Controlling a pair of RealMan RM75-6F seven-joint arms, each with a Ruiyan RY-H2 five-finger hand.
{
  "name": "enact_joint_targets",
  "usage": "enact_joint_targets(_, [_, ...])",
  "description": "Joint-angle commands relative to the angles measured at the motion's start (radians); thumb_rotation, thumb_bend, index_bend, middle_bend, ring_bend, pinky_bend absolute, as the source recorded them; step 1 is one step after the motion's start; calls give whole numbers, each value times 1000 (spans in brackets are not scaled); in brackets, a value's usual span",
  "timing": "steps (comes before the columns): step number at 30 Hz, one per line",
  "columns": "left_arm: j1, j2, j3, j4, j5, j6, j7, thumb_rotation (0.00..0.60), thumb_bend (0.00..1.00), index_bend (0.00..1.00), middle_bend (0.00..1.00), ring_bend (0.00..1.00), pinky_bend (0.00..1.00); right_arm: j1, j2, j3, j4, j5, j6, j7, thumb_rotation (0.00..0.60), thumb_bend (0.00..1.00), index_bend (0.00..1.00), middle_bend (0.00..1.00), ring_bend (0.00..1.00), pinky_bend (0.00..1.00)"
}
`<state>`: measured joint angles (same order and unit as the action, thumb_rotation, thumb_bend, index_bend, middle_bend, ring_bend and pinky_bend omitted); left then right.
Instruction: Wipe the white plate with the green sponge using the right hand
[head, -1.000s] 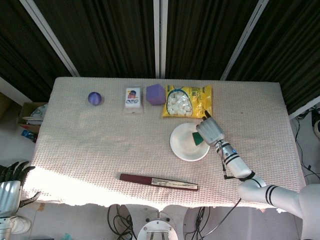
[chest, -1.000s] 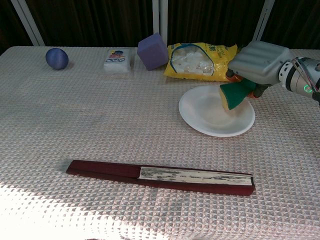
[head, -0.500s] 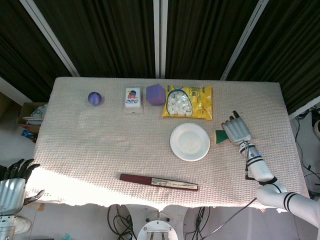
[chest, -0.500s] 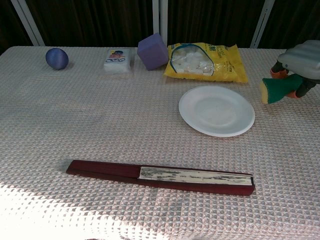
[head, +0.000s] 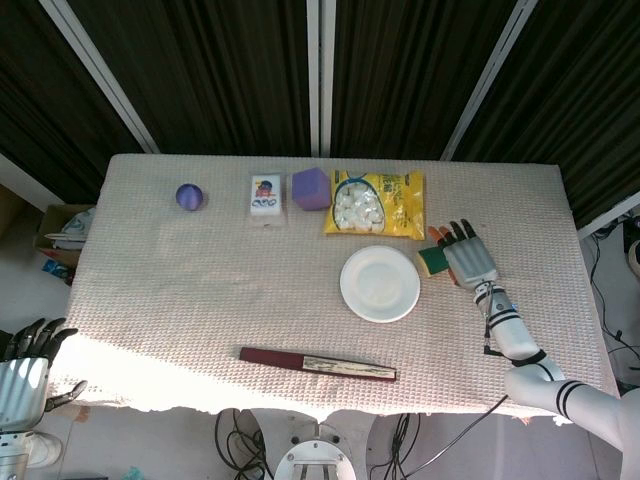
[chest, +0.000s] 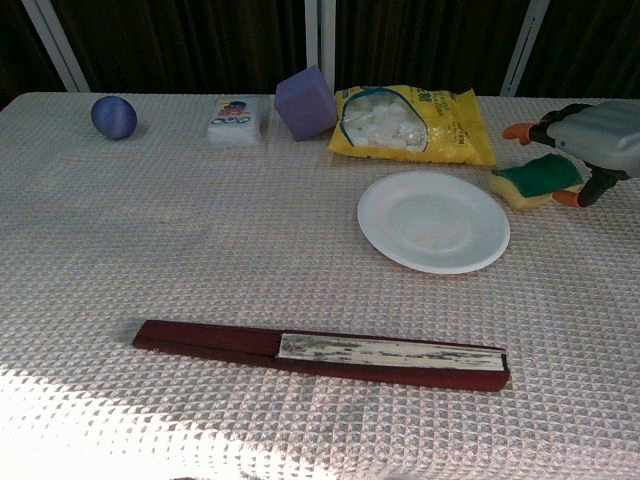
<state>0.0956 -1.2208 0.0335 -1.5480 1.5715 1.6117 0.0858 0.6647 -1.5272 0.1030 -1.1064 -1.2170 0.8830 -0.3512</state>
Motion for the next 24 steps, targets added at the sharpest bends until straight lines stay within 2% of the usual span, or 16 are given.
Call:
enact_joint_targets(1, [-2,1,-1,-1,1,-1,1,600,25,248,146,93,132,-22,49,-3,-70,-17,36,8,600,268,0,74,5,9])
enact_joint_targets(4, [-6,1,-5,-3,2,-1,2,600,25,248,146,93,132,-58,114,-8,-161,-48,108,27,600,267,0,59,0,0])
enact_joint_targets(7, [-10,-1,-13,-2,3,4,3,600,25,249,146,93,132,-124,193,-17,-274,-103,230,82,600,268,0,65,0,0])
enact_joint_targets(12, [-16,-13,-28,2,-1,12,6,600,25,249,146,93,131,-284,310,-64,-411,-238,510,189,600,271,0,106,0,0])
enact_joint_targets(15, [-18,-18,-36,3,-2,21,12,600,25,248,146,93,131,-378,360,-97,-449,-283,640,236,600,273,0,108,0,0])
enact_joint_targets(18, [-15,-21,-42,4,-1,36,14,600,24,248,146,93,130,-456,392,-125,-461,-302,723,288,600,274,0,115,0,0])
enact_joint_targets(24, [-11,-22,-41,-7,6,50,33,600,25,248,146,93,130,-552,419,-176,-448,-326,773,354,600,282,0,119,0,0])
